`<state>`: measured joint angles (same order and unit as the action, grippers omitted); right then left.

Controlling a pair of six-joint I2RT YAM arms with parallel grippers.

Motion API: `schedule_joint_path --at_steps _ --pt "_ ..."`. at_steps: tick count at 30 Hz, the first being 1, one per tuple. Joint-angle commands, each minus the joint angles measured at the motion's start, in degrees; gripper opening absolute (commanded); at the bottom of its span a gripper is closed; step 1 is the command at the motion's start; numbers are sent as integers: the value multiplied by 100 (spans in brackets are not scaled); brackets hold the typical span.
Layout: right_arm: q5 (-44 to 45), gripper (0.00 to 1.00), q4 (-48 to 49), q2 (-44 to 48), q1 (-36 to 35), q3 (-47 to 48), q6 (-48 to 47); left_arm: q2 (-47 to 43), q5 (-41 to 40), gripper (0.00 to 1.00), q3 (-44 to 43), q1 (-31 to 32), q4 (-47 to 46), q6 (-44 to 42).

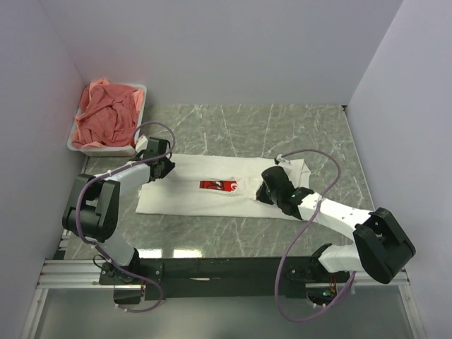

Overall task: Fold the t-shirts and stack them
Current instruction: Fold the tshirt

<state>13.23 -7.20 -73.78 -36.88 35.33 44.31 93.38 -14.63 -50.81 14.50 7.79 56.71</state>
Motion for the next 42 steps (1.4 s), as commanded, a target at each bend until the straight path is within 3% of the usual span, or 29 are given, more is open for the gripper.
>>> schedule_joint_path --at_steps 1,15,38,42 --pt "-163 3 946 258 -38 -245 262 -13 48 29 71 26 -199 51" --pt "-612 6 1969 865 -38 -853 455 -242 136 27 -17 35 -199 -134" --pt "-1068 4 2056 -558 -56 140 965 -497 224 28 -26 149 -67 -213" --pt "-1156 15 2074 -752 -56 193 974 -549 347 31 -17 193 -111 -300"
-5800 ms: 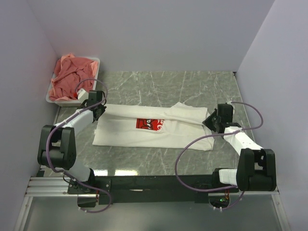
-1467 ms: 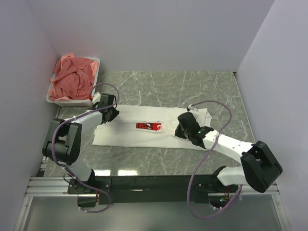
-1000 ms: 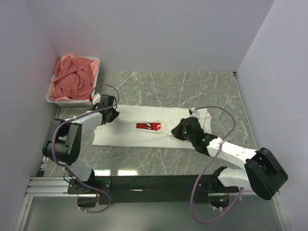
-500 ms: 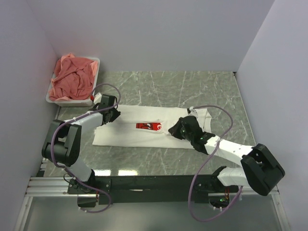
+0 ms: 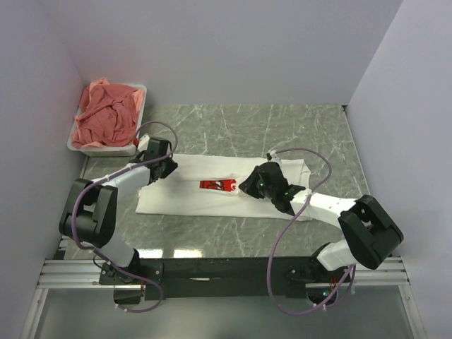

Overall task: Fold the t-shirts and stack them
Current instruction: Fold the tshirt

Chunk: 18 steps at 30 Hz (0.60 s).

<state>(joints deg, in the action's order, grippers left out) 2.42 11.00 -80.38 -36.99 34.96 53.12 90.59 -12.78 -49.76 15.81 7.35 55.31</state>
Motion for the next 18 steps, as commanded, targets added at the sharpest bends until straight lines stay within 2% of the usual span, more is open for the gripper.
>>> schedule_joint_path --at_steps 1,3,4,6,7,9,10,13,18 --pt "-101 19 253 -83 -45 222 93 -278 214 33 -113 71 -120 -213" --pt "-66 27 201 -5 -54 169 49 -287 512 36 -96 132 -234 -283" --pt "13 35 122 187 -54 152 23 -270 617 37 -104 185 -287 -371" --pt "171 43 -290 452 -54 125 -117 -261 837 39 -139 395 -401 -442" --pt "337 53 -666 749 -54 151 -179 -252 951 41 -140 492 -480 -573" --pt "601 59 -1055 1067 -45 195 -390 -208 1214 43 -183 798 -647 -670" --pt "863 64 -1552 1347 25 256 -460 -156 1312 44 -192 905 -691 -810" --pt "1015 66 -2196 1787 340 266 -794 -111 1593 47 -192 1309 -1103 -942" --pt "313 64 -2392 1930 1876 143 -1602 73 1972 49 -402 1933 -1509 -1162"
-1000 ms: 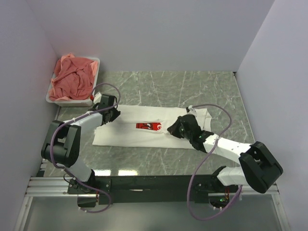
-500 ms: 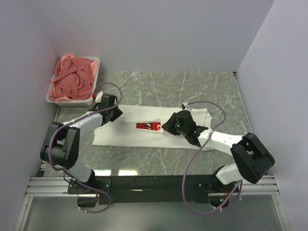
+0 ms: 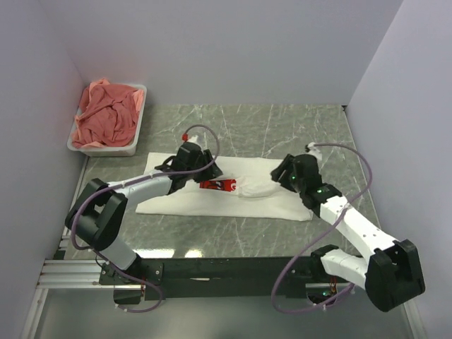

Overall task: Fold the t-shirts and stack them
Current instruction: Fold the tshirt

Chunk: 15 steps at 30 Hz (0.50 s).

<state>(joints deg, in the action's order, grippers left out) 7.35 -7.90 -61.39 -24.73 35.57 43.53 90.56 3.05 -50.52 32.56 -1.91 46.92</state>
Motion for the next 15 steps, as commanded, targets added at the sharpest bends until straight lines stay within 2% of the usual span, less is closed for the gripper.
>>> schedule_joint_path --at_steps 1,5,9,15 --pt "-208 60 -554 -57 784 160 -748 189 459 50 -483 347 -600 -410" --pt "-419 55 -581 -549 953 459 -1214 558 433 50 -915 769 -442 -534" --pt "-454 52 -563 -980 953 565 -1250 936 311 50 -1336 998 -117 -639" --pt "-305 50 -484 -1077 961 442 -1250 1165 178 51 -1583 1218 182 -780"
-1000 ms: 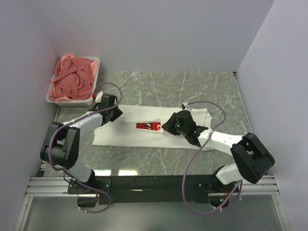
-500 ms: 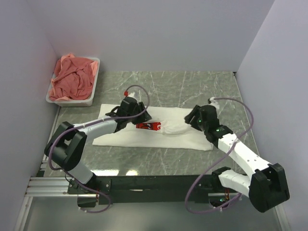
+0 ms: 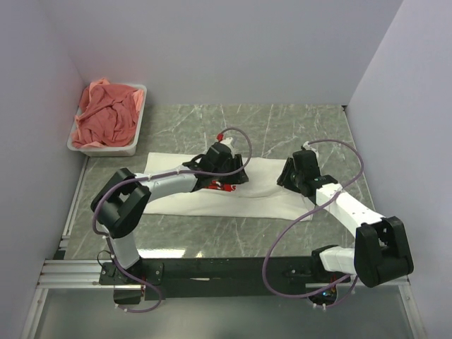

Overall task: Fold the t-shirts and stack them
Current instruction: Fold the tshirt

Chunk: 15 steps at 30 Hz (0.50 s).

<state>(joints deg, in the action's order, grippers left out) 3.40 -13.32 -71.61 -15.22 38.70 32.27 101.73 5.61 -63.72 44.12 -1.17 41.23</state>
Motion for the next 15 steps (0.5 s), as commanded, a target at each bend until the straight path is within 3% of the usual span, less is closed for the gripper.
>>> schedule_joint_path --at_steps 1,6,12,15 --pt "126 49 49 -80 11 129 -125 57 -77 51 -272 105 99 -212" --pt "143 40 75 -204 2 85 -142 119 -200 51 -281 158 389 -230" --pt "205 37 110 -265 11 42 -177 136 -156 50 -263 185 416 -265" --pt "258 28 93 -265 2 24 -186 163 -174 51 -307 194 486 -282"
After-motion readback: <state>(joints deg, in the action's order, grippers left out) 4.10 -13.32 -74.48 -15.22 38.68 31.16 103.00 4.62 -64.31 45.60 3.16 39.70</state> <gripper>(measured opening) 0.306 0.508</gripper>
